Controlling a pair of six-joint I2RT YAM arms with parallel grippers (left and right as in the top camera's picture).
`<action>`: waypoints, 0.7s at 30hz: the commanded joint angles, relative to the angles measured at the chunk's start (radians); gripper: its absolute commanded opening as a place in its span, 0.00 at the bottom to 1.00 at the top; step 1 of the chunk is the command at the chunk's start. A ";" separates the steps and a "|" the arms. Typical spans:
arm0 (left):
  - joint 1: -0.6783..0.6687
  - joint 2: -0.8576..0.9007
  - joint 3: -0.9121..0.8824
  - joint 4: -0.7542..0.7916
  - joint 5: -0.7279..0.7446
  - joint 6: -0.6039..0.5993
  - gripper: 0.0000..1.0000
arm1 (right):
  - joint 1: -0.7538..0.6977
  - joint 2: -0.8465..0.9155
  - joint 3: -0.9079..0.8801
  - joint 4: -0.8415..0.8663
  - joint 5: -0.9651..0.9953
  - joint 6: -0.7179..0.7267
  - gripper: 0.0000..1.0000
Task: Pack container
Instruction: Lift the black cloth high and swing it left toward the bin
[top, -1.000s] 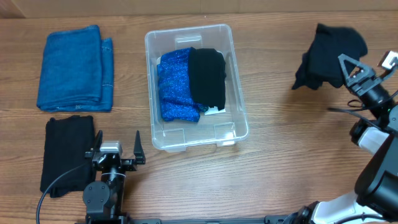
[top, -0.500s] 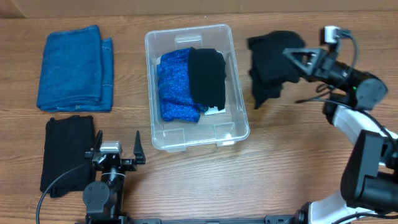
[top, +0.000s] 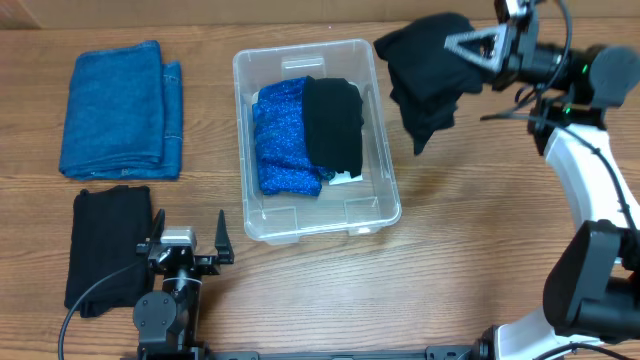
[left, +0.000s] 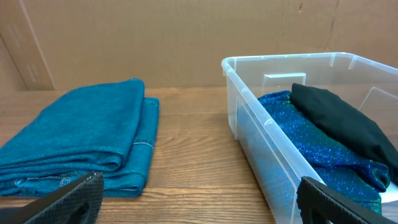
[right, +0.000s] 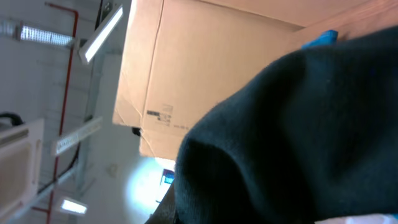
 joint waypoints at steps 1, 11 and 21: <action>0.006 -0.007 -0.003 0.000 0.000 0.019 1.00 | 0.002 -0.035 0.134 -0.122 0.038 0.012 0.04; 0.006 -0.007 -0.003 0.000 0.000 0.019 1.00 | -0.021 -0.035 0.264 -0.335 0.411 0.158 0.04; 0.006 -0.007 -0.003 0.000 0.000 0.019 1.00 | -0.024 -0.035 0.264 -0.864 0.666 -0.257 0.04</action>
